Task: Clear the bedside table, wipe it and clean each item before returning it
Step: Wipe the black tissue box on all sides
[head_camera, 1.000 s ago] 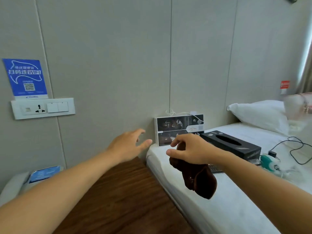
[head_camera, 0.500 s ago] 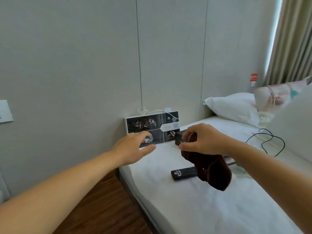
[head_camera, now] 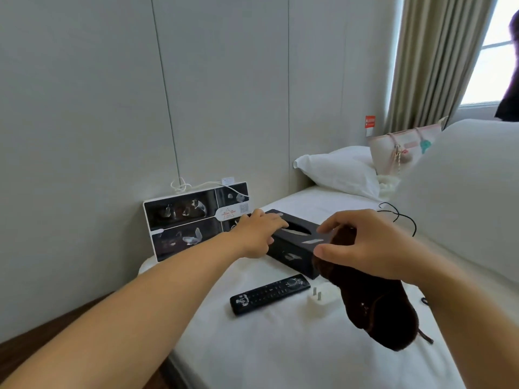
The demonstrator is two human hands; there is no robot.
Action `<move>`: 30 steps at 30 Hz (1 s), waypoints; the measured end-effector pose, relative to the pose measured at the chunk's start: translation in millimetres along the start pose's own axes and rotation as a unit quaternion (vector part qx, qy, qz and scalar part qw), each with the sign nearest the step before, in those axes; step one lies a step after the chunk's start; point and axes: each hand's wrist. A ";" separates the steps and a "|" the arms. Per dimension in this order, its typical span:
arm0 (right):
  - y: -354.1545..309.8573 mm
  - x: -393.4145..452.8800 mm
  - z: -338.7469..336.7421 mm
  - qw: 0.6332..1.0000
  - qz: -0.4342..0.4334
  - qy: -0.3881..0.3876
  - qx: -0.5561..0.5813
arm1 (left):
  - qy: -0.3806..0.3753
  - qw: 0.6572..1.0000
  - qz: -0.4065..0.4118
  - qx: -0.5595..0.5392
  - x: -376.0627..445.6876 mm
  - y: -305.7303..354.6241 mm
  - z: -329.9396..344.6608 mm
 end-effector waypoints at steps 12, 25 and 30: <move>24.8 -6.9 17.5 0.999 -0.010 0.014 0.030 | -0.015 0.995 0.060 0.073 39.6 -4.2 6.9; -51.7 -27.1 29.7 0.977 -0.087 0.169 0.098 | 0.037 0.994 -0.066 -0.074 -168.1 -39.9 -92.5; -142.0 -48.8 72.0 0.964 -0.193 0.094 0.158 | -0.004 0.963 -0.177 -0.204 -328.1 -56.3 -102.1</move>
Point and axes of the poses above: each hand's wrist, its own x-axis towards the middle knuckle, its own z-axis out of the palm, y = z × x, and after that the axes turned 5 degrees about -z, right-handed
